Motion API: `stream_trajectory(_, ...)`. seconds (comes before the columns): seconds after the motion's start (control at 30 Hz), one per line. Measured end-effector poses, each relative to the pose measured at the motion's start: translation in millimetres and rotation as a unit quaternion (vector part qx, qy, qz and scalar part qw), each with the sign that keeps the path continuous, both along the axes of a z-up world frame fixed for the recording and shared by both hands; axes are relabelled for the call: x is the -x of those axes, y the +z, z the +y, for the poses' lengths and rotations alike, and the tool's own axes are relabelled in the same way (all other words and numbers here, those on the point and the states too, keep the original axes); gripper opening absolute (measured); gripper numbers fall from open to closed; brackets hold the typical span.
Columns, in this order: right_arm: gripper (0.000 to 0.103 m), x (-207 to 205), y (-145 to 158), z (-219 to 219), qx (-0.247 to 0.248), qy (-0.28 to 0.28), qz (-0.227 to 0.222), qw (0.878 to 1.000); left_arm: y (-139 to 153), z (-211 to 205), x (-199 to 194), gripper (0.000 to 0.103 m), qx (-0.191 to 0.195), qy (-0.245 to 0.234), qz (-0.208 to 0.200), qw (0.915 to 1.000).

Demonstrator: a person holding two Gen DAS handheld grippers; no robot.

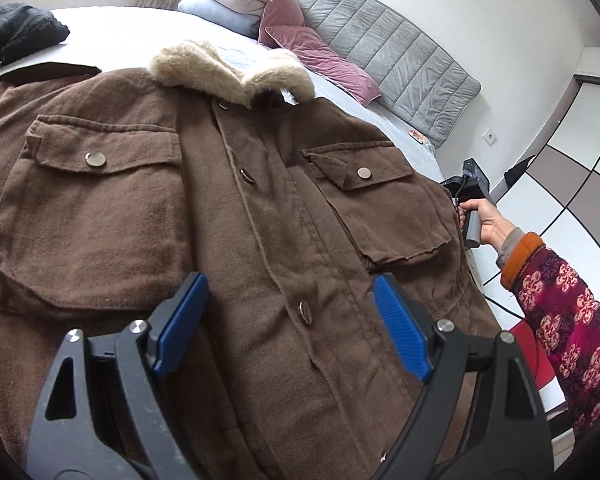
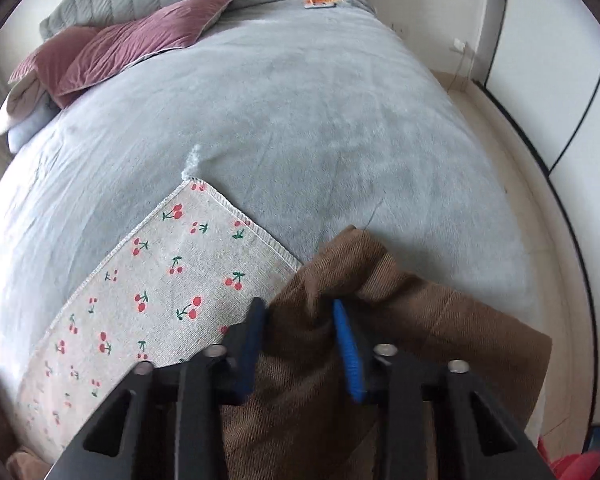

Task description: Fold large clothes

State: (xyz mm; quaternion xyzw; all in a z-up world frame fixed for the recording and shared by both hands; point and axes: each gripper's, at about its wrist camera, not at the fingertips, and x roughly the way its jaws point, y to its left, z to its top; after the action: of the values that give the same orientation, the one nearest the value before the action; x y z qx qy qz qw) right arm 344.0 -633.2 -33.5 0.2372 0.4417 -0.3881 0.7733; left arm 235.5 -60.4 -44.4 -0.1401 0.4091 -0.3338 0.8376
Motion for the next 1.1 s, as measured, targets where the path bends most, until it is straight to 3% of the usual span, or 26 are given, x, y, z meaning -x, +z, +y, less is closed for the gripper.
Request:
stream_trajectory(0.07,0.01,1.2,1.0,3.9,0.012,0.024,0.001,1.0,-0.5,2.3,-0.4,0.085,0.012,-0.001,0.001,0.9999)
stream_trajectory(0.17,0.007,14.4,14.8,-1.3,-0.019,0.032,-0.036,0.999,-1.5,2.1,0.6,0.085,0.015,-0.001,0.001,0.9999)
stream_trajectory(0.23,0.007,24.1,43.2,-1.3,-0.024,0.049,-0.092,0.994,-1.9,2.6,0.4,0.085,0.016,-0.001,0.001,0.9999)
stream_trajectory(0.3,0.006,34.5,83.7,4.5,-0.013,0.084,-0.175,0.981,-2.8,3.5,0.2,0.085,0.019,-0.001,0.001,0.9998)
stream_trajectory(0.37,0.006,53.0,124.0,13.4,0.008,0.124,-0.259,0.958,-2.9,4.0,0.2,0.085,0.02,-0.001,0.002,0.9998)
stream_trajectory(0.43,0.006,77.4,147.1,16.8,0.019,0.146,-0.294,0.944,-3.0,4.7,0.6,0.085,0.021,0.0,0.002,0.9998)
stream_trajectory(0.47,0.006,88.0,149.6,16.5,0.02,0.155,-0.293,0.943,-2.9,4.7,0.5,0.085,0.021,0.0,0.002,0.9998)
stream_trajectory(0.53,0.007,112.1,139.6,16.6,0.03,0.165,-0.249,0.954,-3.0,4.8,0.5,0.085,0.021,-0.001,0.002,0.9998)
stream_trajectory(0.63,0.007,158.3,89.1,6.1,0.027,0.153,-0.137,0.978,-3.3,5.0,0.5,0.085,0.019,0.0,0.002,0.9998)
stream_trajectory(0.7,0.009,191.6,49.4,-6.8,-0.008,0.13,-0.052,0.99,-3.3,4.6,0.8,0.085,0.017,0.0,0.002,0.9999)
stream_trajectory(0.77,0.012,219.4,23.8,-15.1,-0.063,0.126,-0.016,0.99,-3.6,4.0,0.7,0.085,0.014,0.001,0.002,0.9999)
stream_trajectory(0.83,0.014,238.8,18.8,-15.2,-0.056,0.12,0.03,0.991,-4.1,2.1,0.1,0.085,0.011,0.001,0.002,0.9999)
stream_trajectory(0.9,0.023,249.4,32.2,-14.6,-0.029,0.124,0.038,0.991,-4.4,0.2,0.0,0.085,0.007,0.002,0.001,1.0)
stream_trajectory(0.97,0.043,247.1,54.1,-18.9,-0.011,0.124,0.008,0.992,-4.8,-0.4,-0.1,0.085,0.004,0.002,0.0,1.0)
stream_trajectory(1.0,0.062,241.1,62.5,-23.9,-0.007,0.123,-0.012,0.992,-5.4,-0.4,0.0,0.085,0.003,0.002,0.0,1.0)
stream_trajectory(1.03,0.07,229.8,70.1,-28.2,-0.003,0.127,-0.033,0.991,-5.5,-0.6,-0.1,0.085,0.002,0.002,0.0,1.0)
stream_trajectory(1.1,0.07,195.7,80.3,-32.6,-0.003,0.144,-0.064,0.987,-5.9,-0.7,-0.1,0.085,0.001,0.002,-0.001,1.0)
